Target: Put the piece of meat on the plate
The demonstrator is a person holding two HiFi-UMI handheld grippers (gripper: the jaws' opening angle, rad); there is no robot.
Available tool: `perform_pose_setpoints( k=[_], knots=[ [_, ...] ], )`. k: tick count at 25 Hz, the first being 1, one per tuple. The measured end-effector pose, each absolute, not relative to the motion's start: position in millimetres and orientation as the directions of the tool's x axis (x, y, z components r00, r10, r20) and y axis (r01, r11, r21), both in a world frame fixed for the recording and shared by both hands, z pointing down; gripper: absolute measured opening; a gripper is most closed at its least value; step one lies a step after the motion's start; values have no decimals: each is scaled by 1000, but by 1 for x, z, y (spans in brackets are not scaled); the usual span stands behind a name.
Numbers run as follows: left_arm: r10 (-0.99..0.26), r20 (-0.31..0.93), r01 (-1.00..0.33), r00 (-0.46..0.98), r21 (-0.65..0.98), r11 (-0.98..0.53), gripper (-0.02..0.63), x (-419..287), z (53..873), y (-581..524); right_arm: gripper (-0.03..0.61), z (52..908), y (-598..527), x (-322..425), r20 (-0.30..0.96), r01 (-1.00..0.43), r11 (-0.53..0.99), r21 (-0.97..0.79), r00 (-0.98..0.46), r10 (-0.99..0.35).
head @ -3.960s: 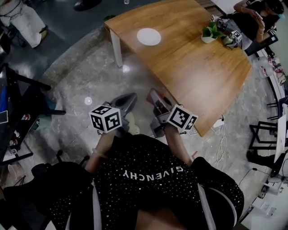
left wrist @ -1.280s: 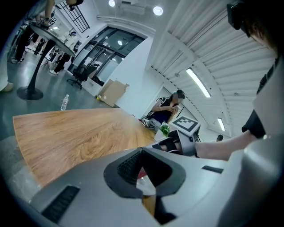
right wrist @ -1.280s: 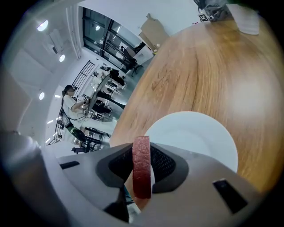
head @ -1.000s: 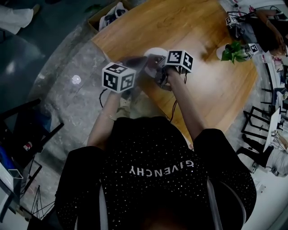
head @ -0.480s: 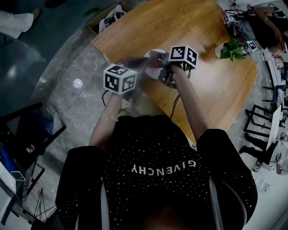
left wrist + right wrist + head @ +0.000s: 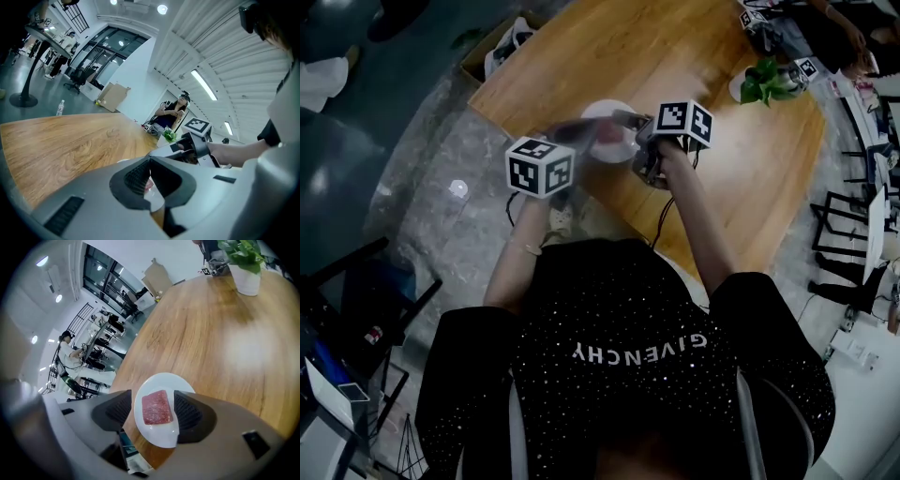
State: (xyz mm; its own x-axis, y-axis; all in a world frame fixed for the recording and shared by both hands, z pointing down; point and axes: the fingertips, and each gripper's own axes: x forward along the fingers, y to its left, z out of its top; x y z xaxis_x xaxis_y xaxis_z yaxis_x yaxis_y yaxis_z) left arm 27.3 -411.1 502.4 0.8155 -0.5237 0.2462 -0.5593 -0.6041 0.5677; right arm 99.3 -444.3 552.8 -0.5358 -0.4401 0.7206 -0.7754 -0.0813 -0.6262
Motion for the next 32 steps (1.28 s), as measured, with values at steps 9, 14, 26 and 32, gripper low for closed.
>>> perform_pose_setpoints(
  k=[9,14,26,32],
  knots=[
    [-565,249,-611,787,451,-651,11,29,482,-415,247,485,-428,80,394,-635,242,-733,-688,-609],
    [-600,243,-640,762,422,-642,11,25,469,-410,12,458,-417,85,332,-774,359,-522,-572,-750],
    [-676,296,-737,675,318,-597,11,24,480,-398,11,460,-376,119,353,-960,258,-105,-279,-893],
    [-664,298,-727,685,329,-603,11,26,481,-391,11,461,-366,119,363,-960,257,-110,-280,-889]
  ],
)
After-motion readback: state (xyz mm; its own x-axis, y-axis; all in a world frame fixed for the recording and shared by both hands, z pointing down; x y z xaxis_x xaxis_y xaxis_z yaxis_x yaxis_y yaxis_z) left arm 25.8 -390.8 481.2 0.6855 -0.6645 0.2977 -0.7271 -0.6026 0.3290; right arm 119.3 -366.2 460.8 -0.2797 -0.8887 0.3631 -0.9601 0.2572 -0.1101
